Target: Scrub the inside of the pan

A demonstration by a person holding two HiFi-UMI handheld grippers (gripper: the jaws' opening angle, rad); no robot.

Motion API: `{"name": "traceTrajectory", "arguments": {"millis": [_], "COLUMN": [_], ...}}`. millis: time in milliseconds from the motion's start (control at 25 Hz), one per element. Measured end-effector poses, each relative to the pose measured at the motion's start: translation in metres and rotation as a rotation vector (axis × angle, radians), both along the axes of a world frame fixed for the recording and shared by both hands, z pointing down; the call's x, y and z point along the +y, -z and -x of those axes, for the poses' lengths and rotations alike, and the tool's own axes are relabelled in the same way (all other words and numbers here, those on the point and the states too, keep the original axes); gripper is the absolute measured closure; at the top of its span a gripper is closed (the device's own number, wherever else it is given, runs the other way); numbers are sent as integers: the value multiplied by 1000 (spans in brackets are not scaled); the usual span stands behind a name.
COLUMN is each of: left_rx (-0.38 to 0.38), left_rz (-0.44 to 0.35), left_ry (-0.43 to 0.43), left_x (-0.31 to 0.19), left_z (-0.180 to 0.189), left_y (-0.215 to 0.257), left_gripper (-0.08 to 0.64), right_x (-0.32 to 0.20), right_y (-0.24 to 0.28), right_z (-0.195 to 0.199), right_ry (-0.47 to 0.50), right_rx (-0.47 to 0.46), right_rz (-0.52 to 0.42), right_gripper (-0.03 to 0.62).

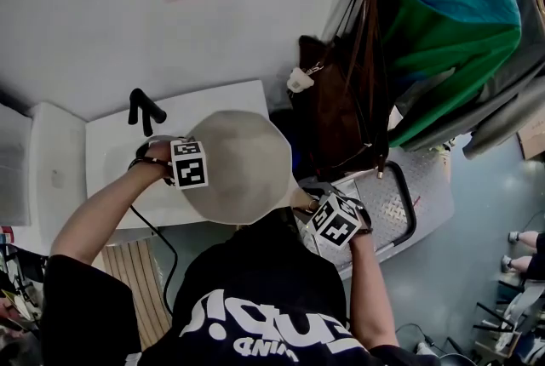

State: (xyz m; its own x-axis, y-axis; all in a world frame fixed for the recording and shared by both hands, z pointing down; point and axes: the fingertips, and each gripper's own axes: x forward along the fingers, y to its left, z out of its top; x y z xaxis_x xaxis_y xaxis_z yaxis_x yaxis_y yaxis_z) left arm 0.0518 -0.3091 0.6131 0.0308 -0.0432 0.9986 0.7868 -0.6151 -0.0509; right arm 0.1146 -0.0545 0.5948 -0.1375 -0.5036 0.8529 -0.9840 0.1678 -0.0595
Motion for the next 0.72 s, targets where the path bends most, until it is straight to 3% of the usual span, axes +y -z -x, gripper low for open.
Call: {"name": "traceTrajectory", "arguments": {"millis": [640,720], "left_rx": [-109,-126], "left_rz": [146,135], "left_ry": [134,161], "left_x": [33,30], "left_z": [35,40], "left_y": [1,0], "left_gripper": [485,485], "right_x": [0,0], "right_y": [0,0], "right_z": [0,0], "right_ry": [5,5], "right_rx": [1,1], "right_rz": [-2,-2], "right_gripper": [367,367]}}
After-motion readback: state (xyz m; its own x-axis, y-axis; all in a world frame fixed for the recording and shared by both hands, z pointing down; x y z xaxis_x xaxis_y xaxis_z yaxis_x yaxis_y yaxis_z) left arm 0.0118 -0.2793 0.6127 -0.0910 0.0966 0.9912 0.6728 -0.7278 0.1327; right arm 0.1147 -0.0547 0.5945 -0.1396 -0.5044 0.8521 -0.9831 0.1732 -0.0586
